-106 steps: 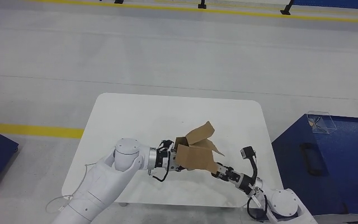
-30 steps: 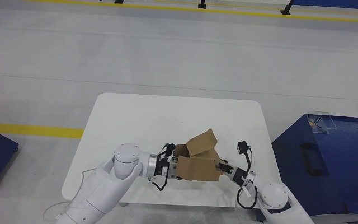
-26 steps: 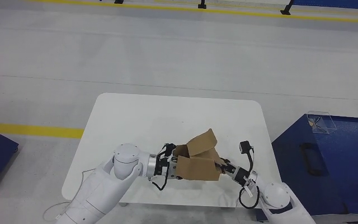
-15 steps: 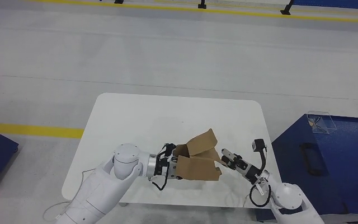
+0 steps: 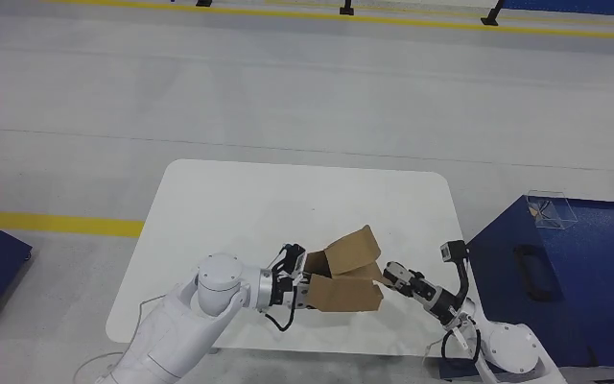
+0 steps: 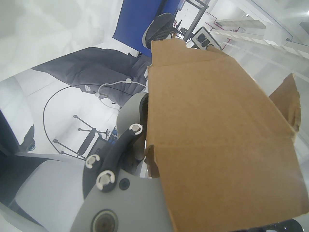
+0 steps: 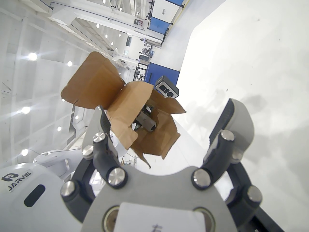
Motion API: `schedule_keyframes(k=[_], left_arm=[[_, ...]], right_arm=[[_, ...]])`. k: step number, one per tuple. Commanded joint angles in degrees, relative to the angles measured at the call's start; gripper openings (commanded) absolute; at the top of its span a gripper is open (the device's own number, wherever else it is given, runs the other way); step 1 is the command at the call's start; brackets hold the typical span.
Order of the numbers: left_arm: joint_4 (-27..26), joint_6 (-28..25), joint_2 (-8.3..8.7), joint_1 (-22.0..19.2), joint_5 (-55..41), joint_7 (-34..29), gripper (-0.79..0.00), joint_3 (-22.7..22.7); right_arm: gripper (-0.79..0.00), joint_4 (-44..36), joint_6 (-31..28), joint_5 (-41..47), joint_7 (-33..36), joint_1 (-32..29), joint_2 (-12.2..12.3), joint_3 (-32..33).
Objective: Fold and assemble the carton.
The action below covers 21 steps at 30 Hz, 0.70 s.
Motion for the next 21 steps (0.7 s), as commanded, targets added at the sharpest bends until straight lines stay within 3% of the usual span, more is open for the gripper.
schedule_keyframes(k=[1,21], left_arm=[[-0.8,-0.6,0.10,0.5,0.5,0.6,-0.785,-0.3],[-2.8,-1.9,0.24,1.4,3.4,1.4,-0.785,-0.3]], right_arm=[[0.000,0.1,0.4,-0.4,0.0,0.3,0.0,-0.2],[0.000,3.5,2.4,-4.3,0.0,4.2,-0.8,-7.3]])
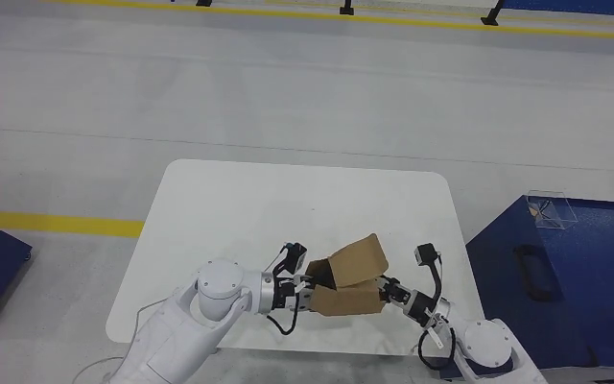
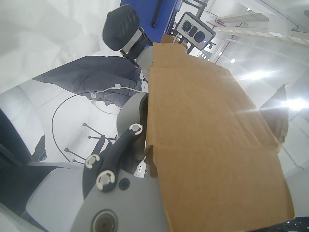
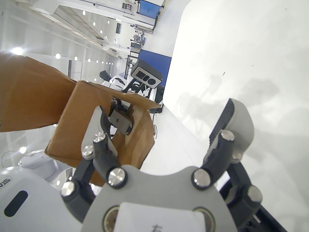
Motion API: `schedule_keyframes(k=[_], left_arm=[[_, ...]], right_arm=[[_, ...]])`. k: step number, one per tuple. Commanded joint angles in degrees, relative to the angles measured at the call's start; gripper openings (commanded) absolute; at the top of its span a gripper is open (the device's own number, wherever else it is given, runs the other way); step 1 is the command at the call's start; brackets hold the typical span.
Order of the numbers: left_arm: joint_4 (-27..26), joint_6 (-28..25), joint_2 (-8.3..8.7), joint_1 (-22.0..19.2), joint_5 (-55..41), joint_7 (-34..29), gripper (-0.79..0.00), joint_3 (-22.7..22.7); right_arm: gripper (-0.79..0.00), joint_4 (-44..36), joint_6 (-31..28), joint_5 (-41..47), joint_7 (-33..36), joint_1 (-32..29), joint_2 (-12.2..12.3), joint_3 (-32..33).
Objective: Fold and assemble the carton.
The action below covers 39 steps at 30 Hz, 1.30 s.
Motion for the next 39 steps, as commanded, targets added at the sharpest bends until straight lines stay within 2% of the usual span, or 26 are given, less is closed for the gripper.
schedule_keyframes(k=[1,15,21,30,34,39], left_arm=[[0.1,0.4,0.00,0.0,0.4,0.2,-0.785,0.1],[-1.2,-1.3,0.10,1.6,0.5,2.3,-0.785,-0.7],[-2.8,-3.5,0.27,3.0,4.5,6.4,-0.785,-0.9],[-4.2,-4.2,0.34,4.2,7.0,8.5,-0.785,-1.2],[-5.4,-4.3,0.48,5.1,10.1,12.7,-0.785,-1.8],[-6.6,-4.4,0.63,6.2,11.3,14.4,-0.785,-2.8]], right_arm=[[0.000,0.3,0.0,0.4,0.1,0.3,0.0,0.1],[0.000,0.3,-0.7,0.6,0.5,0.3,-0.1,-0.4],[0.000,0.0,-0.9,0.9,0.6,0.0,-0.1,-0.3],[0.000,-0.4,-0.9,0.8,0.3,-0.2,-0.1,0.0],[0.000,-0.5,-0.9,0.9,0.4,-0.5,0.0,0.8],[0.000,-0.5,-1.8,1.9,-0.8,-1.9,0.2,3.3]])
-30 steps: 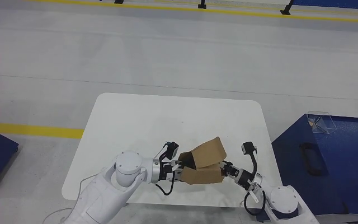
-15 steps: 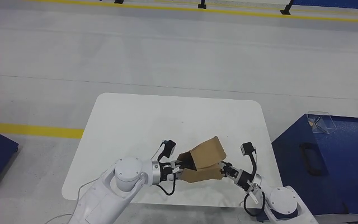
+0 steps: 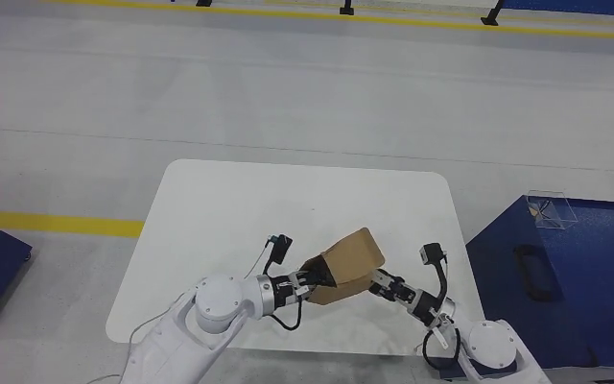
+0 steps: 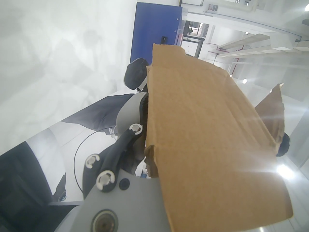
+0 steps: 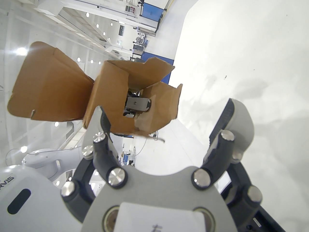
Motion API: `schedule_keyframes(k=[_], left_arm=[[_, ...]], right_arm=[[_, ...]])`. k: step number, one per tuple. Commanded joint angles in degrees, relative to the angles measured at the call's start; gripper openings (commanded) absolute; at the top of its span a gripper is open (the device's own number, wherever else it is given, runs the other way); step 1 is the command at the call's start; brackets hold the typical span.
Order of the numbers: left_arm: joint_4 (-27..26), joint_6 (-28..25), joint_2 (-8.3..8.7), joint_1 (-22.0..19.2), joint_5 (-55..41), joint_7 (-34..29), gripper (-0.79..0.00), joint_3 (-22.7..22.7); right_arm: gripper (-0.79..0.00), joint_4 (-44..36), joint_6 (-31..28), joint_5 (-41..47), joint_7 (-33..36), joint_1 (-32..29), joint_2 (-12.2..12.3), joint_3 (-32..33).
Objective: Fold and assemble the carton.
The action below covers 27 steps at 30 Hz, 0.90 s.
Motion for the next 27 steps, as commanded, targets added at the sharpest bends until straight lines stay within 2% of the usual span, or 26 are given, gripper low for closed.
schedule_keyframes(k=[1,9,17,27], left_arm=[[-0.3,-0.1,0.06,0.4,0.4,0.4,-0.785,-0.4],[-1.2,-0.8,0.21,1.8,-0.9,0.3,-0.785,-2.2],[-1.3,-0.8,0.26,2.5,-2.6,-1.7,-0.785,-3.0],[-1.4,-0.8,0.43,3.5,-3.3,-3.8,-0.785,-3.8]], right_arm=[[0.000,0.2,-0.7,1.4,-0.7,-0.8,0.1,1.6],[0.000,1.6,-1.4,0.8,-0.2,-3.5,0.4,4.2],[0.000,1.8,-0.8,-3.4,-1.0,-2.0,-0.2,-1.4],[0.000,1.0,-0.1,-8.7,-5.2,0.1,-1.1,-6.7]])
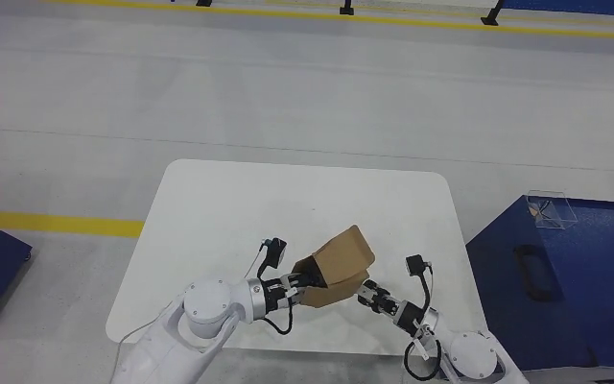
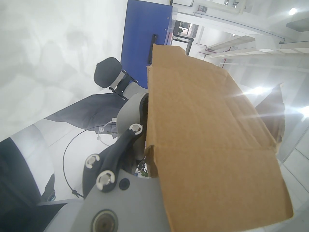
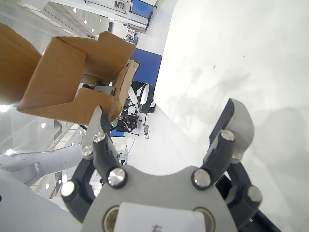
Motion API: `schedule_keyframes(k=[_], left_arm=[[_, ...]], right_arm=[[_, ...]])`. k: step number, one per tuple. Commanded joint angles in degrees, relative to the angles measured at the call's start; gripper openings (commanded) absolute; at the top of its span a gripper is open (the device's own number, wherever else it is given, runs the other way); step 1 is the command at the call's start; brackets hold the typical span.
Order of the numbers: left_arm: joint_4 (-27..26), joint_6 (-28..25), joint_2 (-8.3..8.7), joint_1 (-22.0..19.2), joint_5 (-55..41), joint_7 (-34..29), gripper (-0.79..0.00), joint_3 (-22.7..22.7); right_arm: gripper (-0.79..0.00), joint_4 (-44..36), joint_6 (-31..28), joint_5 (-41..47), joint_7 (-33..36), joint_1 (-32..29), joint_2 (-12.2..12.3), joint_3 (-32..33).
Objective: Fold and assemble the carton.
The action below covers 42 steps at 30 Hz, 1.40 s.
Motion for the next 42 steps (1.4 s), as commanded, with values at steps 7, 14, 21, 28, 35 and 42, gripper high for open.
schedule_keyframes(k=[7,14,21,28,35,42], left_arm=[[0.2,0.3,0.11,0.9,-1.3,-1.1,-0.785,-0.7],[1.2,0.1,-0.11,0.6,-2.1,-1.7,-0.785,0.0],[1.0,0.1,-0.29,0.3,-1.4,-2.3,-0.785,1.1],[0.9,0.4,-0.37,0.3,-1.0,-2.4,-0.785,1.5],[1.5,0.8,-0.63,0.2,-2.0,-0.3,-0.785,1.3],[2.1,0.8,-0.78,-0.1,-3.2,-0.1,-0.785,0.8]], right_arm=[[0.000,0.0,-0.7,-2.4,-3.1,0.1,-0.2,0.0],[0.000,-1.4,0.8,-15.1,-17.8,-1.1,-0.5,1.8],[0.000,-2.7,9.3,-31.8,-31.6,0.2,-1.5,-1.6],[0.000,-2.5,14.8,-36.7,-33.6,2.9,-2.5,-4.6],[0.000,-3.8,16.0,-43.5,-35.0,1.9,-2.9,-6.5],[0.000,-6.8,16.2,-46.5,-36.5,-0.7,-3.1,-6.8]])
